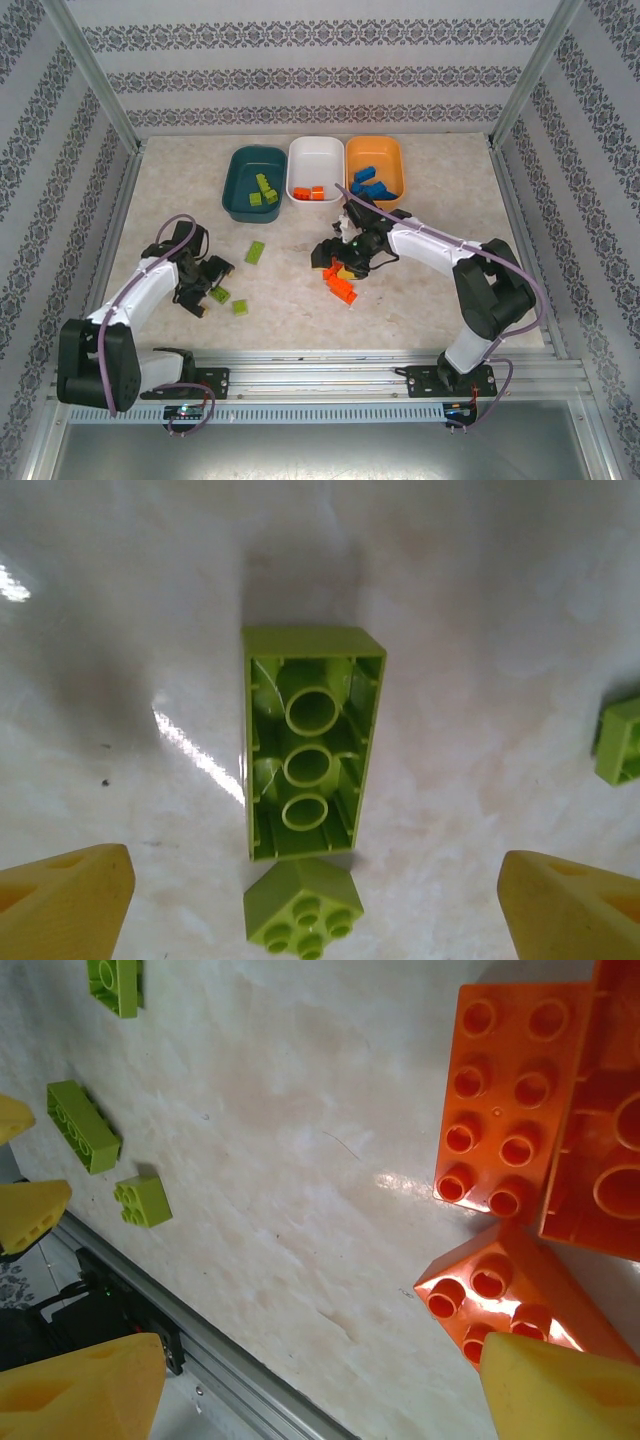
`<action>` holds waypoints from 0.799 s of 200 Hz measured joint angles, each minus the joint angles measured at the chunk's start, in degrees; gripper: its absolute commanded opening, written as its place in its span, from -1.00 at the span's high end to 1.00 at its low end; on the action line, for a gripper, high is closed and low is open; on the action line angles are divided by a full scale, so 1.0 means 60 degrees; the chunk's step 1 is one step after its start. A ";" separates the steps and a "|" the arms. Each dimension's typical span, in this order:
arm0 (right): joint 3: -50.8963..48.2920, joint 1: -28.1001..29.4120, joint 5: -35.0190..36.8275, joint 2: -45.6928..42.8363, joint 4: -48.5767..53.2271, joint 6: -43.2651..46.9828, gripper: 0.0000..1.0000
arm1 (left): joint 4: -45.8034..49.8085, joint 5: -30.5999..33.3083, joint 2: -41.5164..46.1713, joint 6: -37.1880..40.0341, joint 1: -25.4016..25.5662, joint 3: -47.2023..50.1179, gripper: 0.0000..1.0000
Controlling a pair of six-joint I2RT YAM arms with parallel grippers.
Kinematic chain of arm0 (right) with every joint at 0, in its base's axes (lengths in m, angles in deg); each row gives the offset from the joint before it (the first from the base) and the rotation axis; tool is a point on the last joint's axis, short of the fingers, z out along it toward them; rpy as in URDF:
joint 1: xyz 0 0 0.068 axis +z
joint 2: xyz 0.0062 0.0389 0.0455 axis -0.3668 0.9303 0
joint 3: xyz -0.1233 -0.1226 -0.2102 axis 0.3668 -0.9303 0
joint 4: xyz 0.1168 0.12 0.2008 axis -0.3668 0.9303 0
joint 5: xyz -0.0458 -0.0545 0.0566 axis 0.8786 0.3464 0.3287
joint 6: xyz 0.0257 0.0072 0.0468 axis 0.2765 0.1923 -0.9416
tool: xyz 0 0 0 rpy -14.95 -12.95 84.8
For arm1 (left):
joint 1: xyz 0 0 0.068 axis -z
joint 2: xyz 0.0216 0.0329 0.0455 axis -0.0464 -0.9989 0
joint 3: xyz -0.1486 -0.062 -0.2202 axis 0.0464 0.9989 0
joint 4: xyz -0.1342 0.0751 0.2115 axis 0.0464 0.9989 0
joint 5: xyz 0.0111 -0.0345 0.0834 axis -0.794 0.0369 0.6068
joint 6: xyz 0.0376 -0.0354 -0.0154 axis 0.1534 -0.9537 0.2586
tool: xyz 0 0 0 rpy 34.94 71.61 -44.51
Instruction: Sort the legos into containers by color
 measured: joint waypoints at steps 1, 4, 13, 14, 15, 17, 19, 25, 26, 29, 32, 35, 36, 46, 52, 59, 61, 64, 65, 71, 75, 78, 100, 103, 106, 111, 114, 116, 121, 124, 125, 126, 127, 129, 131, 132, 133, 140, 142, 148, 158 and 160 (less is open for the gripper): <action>-0.0007 0.0000 0.0004 -0.0007 0.0000 0.0000 -0.64 | -0.0011 0.0000 -0.0011 0.0000 0.0000 0.0004 -0.82; -0.0018 0.0000 0.0004 -0.0018 0.0000 0.0000 -0.64 | -0.0069 0.0000 -0.0069 0.0000 0.0000 0.0022 -0.81; -0.0069 -0.0004 0.0015 -0.0069 -0.0004 0.0000 -0.64 | -0.0197 0.0000 -0.0255 -0.0015 0.0000 0.0058 -0.77; -0.0073 -0.0004 0.0015 -0.0073 -0.0004 0.0000 -0.64 | -0.0215 0.0000 -0.0280 -0.0015 0.0000 0.0062 -0.77; -0.0084 -0.0004 0.0015 -0.0084 -0.0004 0.0000 -0.64 | -0.0219 0.0000 -0.0295 -0.0015 0.0000 0.0062 -0.76; -0.0095 -0.0004 0.0015 -0.0091 -0.0007 0.0000 -0.64 | -0.0251 0.0000 -0.0342 -0.0015 0.0000 0.0062 -0.74; -0.0109 -0.0004 0.0022 -0.0109 -0.0007 -0.0004 -0.64 | -0.0280 0.0000 -0.0390 -0.0025 0.0000 0.0062 -0.72; -0.0138 0.0000 0.0044 -0.0146 -0.0004 -0.0004 -0.64 | -0.0368 -0.0004 -0.0503 -0.0033 -0.0004 0.0062 -0.68; -0.0149 -0.0004 0.0047 -0.0157 -0.0004 -0.0004 -0.64 | -0.0382 -0.0004 -0.0521 -0.0033 -0.0004 0.0062 -0.67; -0.0168 0.0000 0.0047 -0.0178 -0.0011 -0.0004 -0.64 | -0.0433 -0.0011 -0.0594 -0.0022 -0.0004 0.0062 -0.66; -0.0186 0.0000 0.0047 -0.0197 -0.0011 -0.0004 -0.64 | -0.0484 -0.0025 -0.0652 -0.0029 -0.0004 0.0062 -0.66; -0.0211 0.0000 0.0055 -0.0226 -0.0015 -0.0007 -0.64 | -0.0521 -0.0040 -0.0703 -0.0022 -0.0004 0.0062 -0.65; -0.0215 0.0000 0.0058 -0.0233 -0.0015 -0.0007 -0.64 | -0.0532 -0.0040 -0.0718 -0.0018 -0.0004 0.0062 -0.65; -0.0302 0.0000 0.0084 -0.0328 -0.0022 -0.0011 -0.64 | -0.0678 -0.0076 -0.0892 -0.0022 -0.0004 0.0073 -0.61; -0.0339 -0.0004 0.0095 -0.0372 -0.0029 -0.0011 -0.64 | -0.0747 -0.0102 -0.0958 -0.0011 -0.0004 0.0091 -0.57; -0.0390 0.0000 0.0124 -0.0426 -0.0036 -0.0015 -0.64 | -0.0856 -0.0127 -0.1013 0.0004 -0.0007 0.0135 -0.54; -0.0404 0.0000 0.0138 -0.0437 -0.0036 -0.0015 -0.64 | -0.0885 -0.0138 -0.1024 0.0011 -0.0011 0.0153 -0.53; -0.0419 0.0000 0.0149 -0.0455 -0.0036 -0.0022 -0.64 | -0.0918 -0.0146 -0.1042 0.0018 -0.0011 0.0171 -0.51; -0.0423 0.0000 0.0149 -0.0459 -0.0036 -0.0022 -0.64 | -0.0933 -0.0153 -0.1053 0.0007 -0.0015 0.0186 -0.50; -0.0437 0.0000 0.0171 -0.0477 -0.0029 -0.0033 -0.64 | -0.0991 -0.0178 -0.1093 0.0022 -0.0025 0.0229 -0.49; -0.0444 0.0000 0.0193 -0.0488 -0.0033 -0.0033 -0.63 | -0.1031 -0.0189 -0.1122 0.0022 -0.0051 0.0262 -0.48; -0.0448 0.0000 0.0211 -0.0492 -0.0033 -0.0033 -0.63 | -0.1067 -0.0208 -0.1151 0.0025 -0.0062 0.0299 -0.47; -0.0499 0.0000 0.0237 -0.0528 -0.0033 -0.0036 -0.64 | -0.1118 -0.0248 -0.1231 0.0040 -0.0164 0.0372 -0.36; -0.0506 0.0000 0.0237 -0.0532 -0.0033 -0.0036 -0.64 | -0.1107 -0.0248 -0.1231 0.0044 -0.0171 0.0372 -0.35; -0.0510 0.0000 0.0244 -0.0535 -0.0033 -0.0036 -0.64 | -0.1104 -0.0248 -0.1231 0.0040 -0.0175 0.0375 -0.34; -0.0517 0.0000 0.0251 -0.0546 -0.0033 -0.0036 -0.64 | -0.1096 -0.0248 -0.1239 0.0044 -0.0189 0.0375 -0.31; -0.0525 0.0000 0.0259 -0.0550 -0.0036 -0.0036 -0.64 | -0.1093 -0.0248 -0.1246 0.0047 -0.0193 0.0375 -0.29; -0.0528 0.0000 0.0259 -0.0550 -0.0040 -0.0036 -0.64 | -0.1089 -0.0248 -0.1246 0.0051 -0.0193 0.0375 -0.27; -0.0532 0.0000 0.0259 -0.0557 -0.0029 -0.0036 -0.63 | -0.1078 -0.0248 -0.1249 0.0051 -0.0193 0.0375 -0.23; -0.0532 -0.0004 0.0259 -0.0561 -0.0025 -0.0036 -0.63 | -0.1064 -0.0248 -0.1253 0.0055 -0.0193 0.0375 -0.21; -0.0532 -0.0004 0.0262 -0.0561 -0.0029 -0.0036 -0.63 | -0.1064 -0.0248 -0.1253 0.0055 -0.0193 0.0375 -0.21; -0.0532 0.0000 0.0262 -0.0561 -0.0029 -0.0036 -0.63 | -0.1064 -0.0244 -0.1253 0.0051 -0.0193 0.0375 -0.20; -0.0532 0.0000 0.0262 -0.0561 -0.0029 -0.0036 -0.63 | -0.1060 -0.0244 -0.1257 0.0051 -0.0197 0.0379 -0.19; -0.0532 0.0000 0.0262 -0.0561 -0.0033 -0.0036 -0.63 | -0.1045 -0.0244 -0.1264 0.0073 -0.0204 0.0379 -0.18; -0.0532 0.0000 0.0262 -0.0561 -0.0033 -0.0036 -0.63 | -0.1038 -0.0244 -0.1264 0.0080 -0.0208 0.0379 -0.17; -0.0532 0.0000 0.0262 -0.0561 -0.0033 -0.0036 -0.63 | -0.1035 -0.0248 -0.1268 0.0073 -0.0211 0.0382 -0.16; -0.0532 0.0000 0.0262 -0.0565 -0.0033 -0.0036 -0.63 | -0.1035 -0.0248 -0.1268 0.0069 -0.0219 0.0382 -0.16; -0.0532 0.0000 0.0262 -0.0565 -0.0033 -0.0036 -0.63 | -0.1005 -0.0251 -0.1290 0.0084 -0.0255 0.0393 -0.14; -0.0532 -0.0004 0.0262 -0.0565 -0.0033 -0.0036 -0.63 | -0.0998 -0.0255 -0.1293 0.0087 -0.0262 0.0397 -0.13; -0.0532 0.0000 0.0262 -0.0565 -0.0033 -0.0036 -0.63 | -0.0980 -0.0270 -0.1308 0.0087 -0.0291 0.0404 -0.11; -0.0532 0.0000 0.0262 -0.0565 -0.0033 -0.0036 -0.63 | -0.0954 -0.0295 -0.1308 0.0087 -0.0313 0.0419 -0.03; -0.0532 0.0000 0.0262 -0.0565 -0.0033 -0.0036 -0.63 | -0.0954 -0.0295 -0.1308 0.0084 -0.0317 0.0419 -0.01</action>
